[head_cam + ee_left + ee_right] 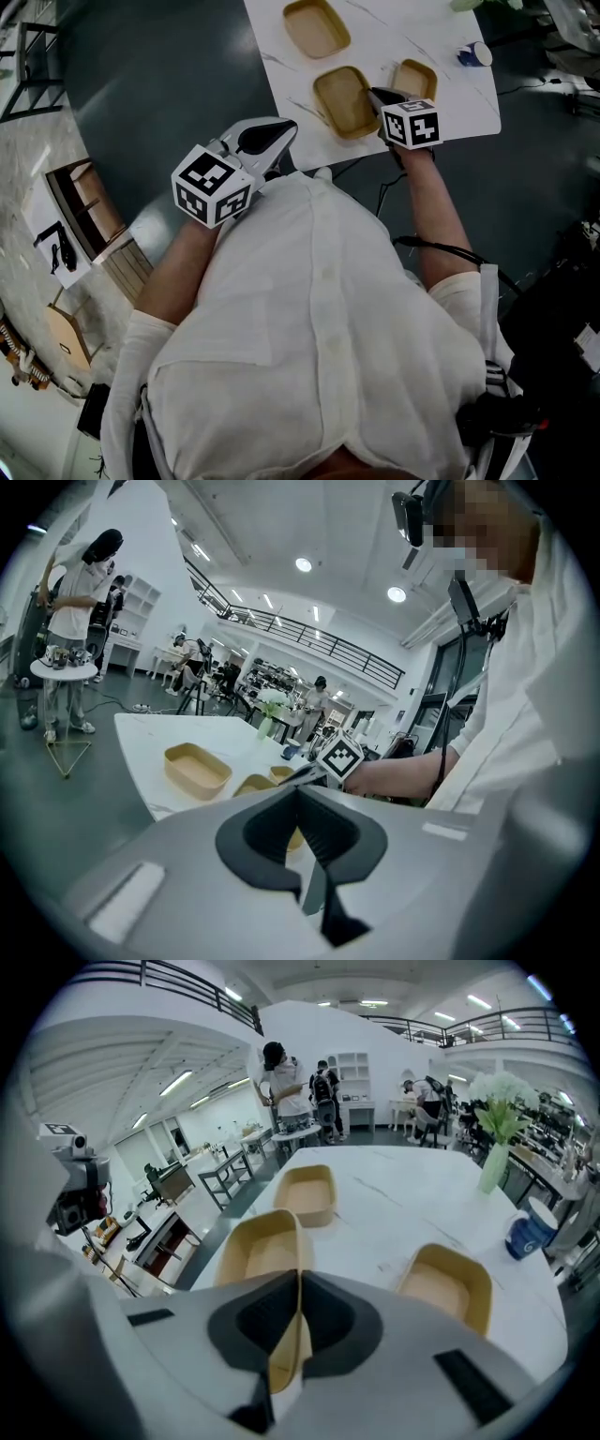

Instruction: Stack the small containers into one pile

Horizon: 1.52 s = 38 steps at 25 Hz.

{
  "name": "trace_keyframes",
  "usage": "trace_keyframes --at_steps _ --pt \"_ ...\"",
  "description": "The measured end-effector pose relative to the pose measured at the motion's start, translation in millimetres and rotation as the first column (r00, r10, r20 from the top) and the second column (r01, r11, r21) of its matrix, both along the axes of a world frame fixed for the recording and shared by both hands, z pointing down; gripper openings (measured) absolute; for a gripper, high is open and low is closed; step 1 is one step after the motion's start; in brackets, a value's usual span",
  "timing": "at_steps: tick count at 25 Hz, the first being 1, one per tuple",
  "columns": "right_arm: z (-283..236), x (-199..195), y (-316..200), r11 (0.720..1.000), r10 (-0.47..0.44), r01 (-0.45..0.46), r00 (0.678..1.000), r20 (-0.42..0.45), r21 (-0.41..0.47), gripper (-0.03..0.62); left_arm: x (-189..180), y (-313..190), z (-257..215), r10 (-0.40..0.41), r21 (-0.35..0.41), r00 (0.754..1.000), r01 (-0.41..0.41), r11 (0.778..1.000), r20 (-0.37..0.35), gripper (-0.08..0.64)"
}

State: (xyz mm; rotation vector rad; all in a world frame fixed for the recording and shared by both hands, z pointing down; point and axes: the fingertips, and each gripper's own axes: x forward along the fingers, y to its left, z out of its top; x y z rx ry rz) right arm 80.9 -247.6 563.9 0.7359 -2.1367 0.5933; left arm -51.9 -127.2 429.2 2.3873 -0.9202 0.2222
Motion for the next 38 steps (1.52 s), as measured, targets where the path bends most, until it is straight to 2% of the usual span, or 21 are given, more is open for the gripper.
trace_keyframes --at_steps 7,15,21,30,35,38 --pt "-26 24 -4 0.997 0.071 -0.072 0.993 0.096 0.009 0.014 21 5 -6 0.016 0.009 1.0 -0.016 1.0 0.009 0.008" --pt "-48 69 -18 0.983 0.18 -0.183 0.964 0.195 -0.002 0.015 50 6 -8 0.038 0.02 0.999 -0.039 0.999 0.026 0.008" --pt "-53 111 -28 0.963 0.265 -0.267 0.942 0.204 -0.017 0.015 71 5 -11 0.04 0.031 0.999 -0.041 0.999 0.036 0.008" --pt "-59 155 -51 0.936 0.347 -0.35 0.906 0.243 -0.029 0.014 92 6 -14 0.013 0.039 0.999 -0.015 0.999 0.043 0.008" --pt "-52 168 -59 0.918 0.394 -0.393 0.88 0.266 -0.06 0.014 97 8 -15 -0.011 0.046 0.999 0.009 0.999 0.046 0.008" --pt "-45 177 -60 0.898 0.439 -0.429 0.853 0.283 -0.1 0.014 99 12 -14 -0.026 0.044 0.999 0.024 0.999 0.047 0.008"
